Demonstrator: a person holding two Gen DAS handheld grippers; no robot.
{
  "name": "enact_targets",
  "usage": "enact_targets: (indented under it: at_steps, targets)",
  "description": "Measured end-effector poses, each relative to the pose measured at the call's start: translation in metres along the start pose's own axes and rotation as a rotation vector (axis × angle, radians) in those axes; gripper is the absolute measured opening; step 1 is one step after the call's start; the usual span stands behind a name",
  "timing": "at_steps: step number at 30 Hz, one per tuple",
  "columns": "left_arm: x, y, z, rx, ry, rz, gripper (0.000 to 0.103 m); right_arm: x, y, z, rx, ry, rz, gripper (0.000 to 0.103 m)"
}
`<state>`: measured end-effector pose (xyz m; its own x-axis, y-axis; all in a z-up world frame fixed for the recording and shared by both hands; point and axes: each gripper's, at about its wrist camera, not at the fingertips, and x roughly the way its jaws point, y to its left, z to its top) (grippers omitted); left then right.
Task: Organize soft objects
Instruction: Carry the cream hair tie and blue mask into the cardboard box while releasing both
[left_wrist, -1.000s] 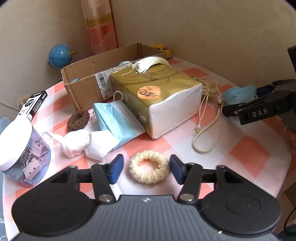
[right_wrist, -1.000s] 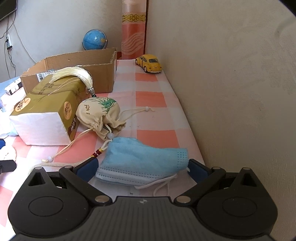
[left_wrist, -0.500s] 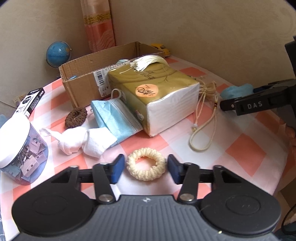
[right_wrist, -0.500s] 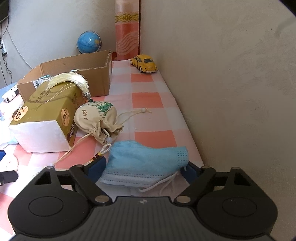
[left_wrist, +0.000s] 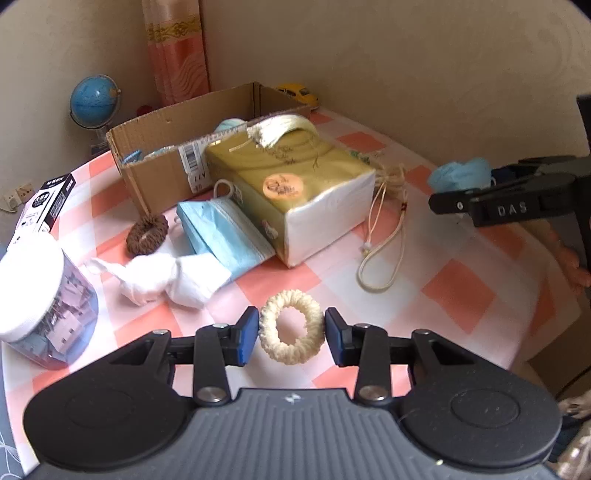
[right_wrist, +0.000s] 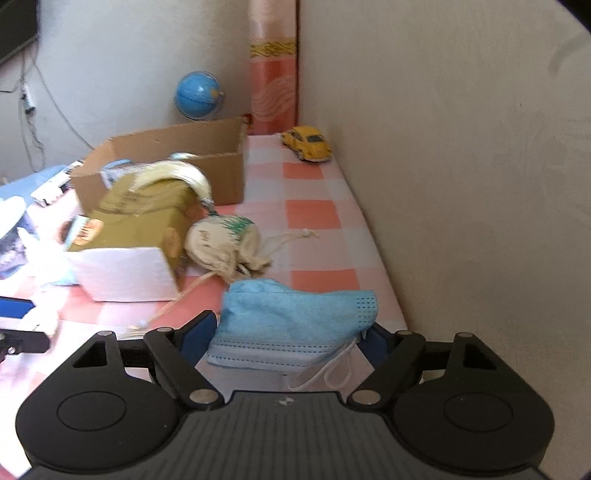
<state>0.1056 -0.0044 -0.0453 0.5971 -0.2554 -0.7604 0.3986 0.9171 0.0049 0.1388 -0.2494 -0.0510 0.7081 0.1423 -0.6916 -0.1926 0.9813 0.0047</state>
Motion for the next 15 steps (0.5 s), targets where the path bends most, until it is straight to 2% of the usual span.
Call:
enact_targets:
  at_steps: [8,15]
  targets:
    - [-0.030,0.021,0.041,0.037,-0.093,0.044,0.038,-0.026,0.006,0.006,-0.030,-0.029,0.063,0.085]
    - [-0.017,0.052,0.094,0.036,-0.174,0.129,0.038,-0.032,0.011,0.013,-0.043,-0.043,0.080,0.085]
